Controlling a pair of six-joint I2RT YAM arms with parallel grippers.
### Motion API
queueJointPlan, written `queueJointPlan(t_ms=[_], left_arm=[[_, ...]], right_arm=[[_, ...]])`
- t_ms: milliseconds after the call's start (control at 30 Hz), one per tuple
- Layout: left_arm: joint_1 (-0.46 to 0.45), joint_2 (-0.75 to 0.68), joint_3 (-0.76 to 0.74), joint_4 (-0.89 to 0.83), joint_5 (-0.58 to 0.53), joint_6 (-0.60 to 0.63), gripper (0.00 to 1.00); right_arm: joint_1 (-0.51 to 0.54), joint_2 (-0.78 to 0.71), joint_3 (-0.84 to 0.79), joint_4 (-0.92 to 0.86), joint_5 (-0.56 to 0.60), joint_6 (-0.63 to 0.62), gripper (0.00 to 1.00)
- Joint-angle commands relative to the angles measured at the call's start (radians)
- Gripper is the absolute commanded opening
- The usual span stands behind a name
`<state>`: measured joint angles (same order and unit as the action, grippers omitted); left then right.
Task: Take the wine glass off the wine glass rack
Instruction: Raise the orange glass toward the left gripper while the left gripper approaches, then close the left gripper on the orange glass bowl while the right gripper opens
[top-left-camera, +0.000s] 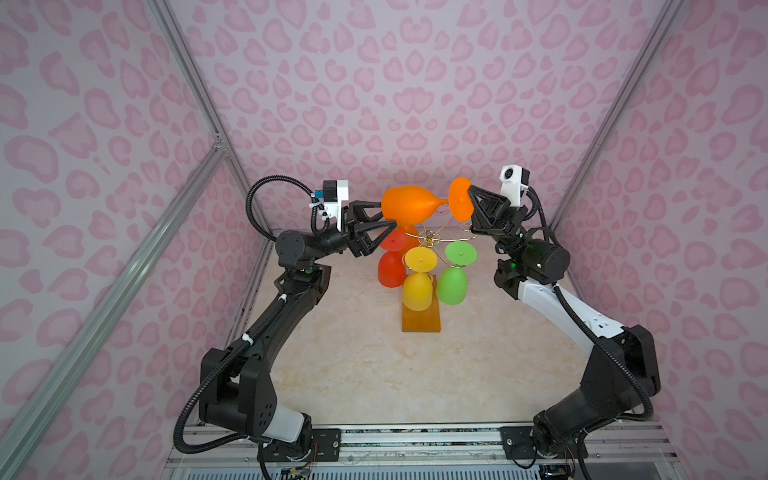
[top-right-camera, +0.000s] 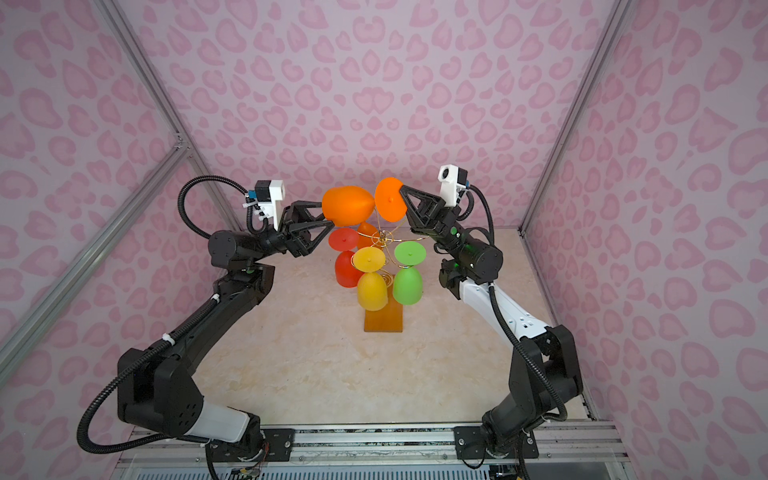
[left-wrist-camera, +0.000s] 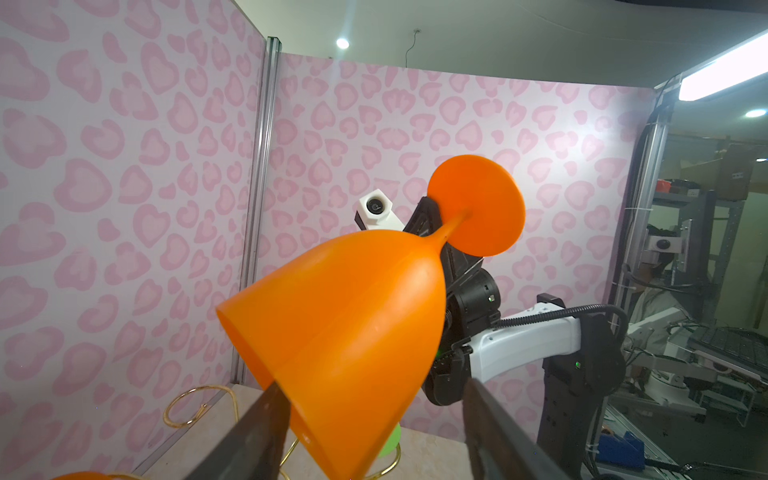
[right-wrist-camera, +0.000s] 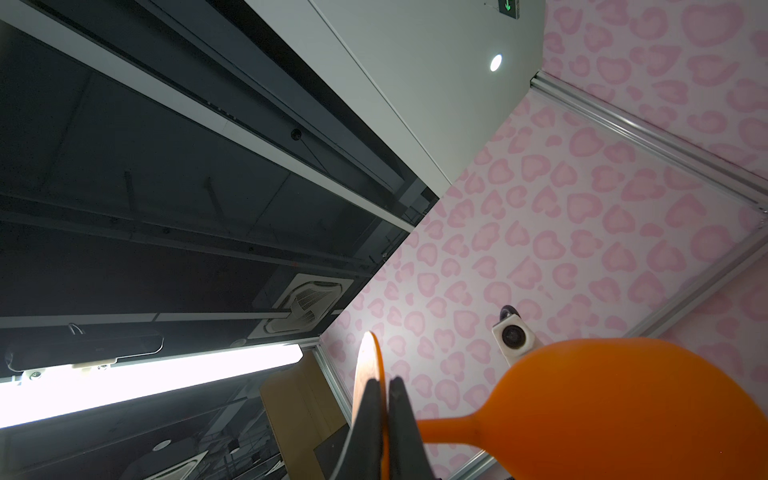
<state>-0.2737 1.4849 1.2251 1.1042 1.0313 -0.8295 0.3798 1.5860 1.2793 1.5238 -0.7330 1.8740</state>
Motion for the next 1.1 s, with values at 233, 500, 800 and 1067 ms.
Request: queueJointPlan(t_ms=[233, 500, 800, 1067], left_arm=[[-0.012, -0.038, -0.012, 0.064, 0.026, -0.020, 0.39], [-0.016, -0.064, -0.036, 0.072, 0.031, -0.023, 0.23], [-0.022, -0.099, -0.050, 0.072, 0.033, -0.025, 0.14], [-0.024, -0.130, -0.062, 0.072, 0.028, -0.034, 0.04]], right_arm=[[-0.019, 0.018, -0.012, 0.035, 0.007, 0.005, 0.00], [-0.038, 0.030, -0.023, 0.036, 0.009, 0.016, 0.00], [-0.050, 0.042, -0.026, 0.035, 0.006, 0.028, 0.00], [-0.057, 0.042, -0.023, 0.035, 0.005, 0.030, 0.10]])
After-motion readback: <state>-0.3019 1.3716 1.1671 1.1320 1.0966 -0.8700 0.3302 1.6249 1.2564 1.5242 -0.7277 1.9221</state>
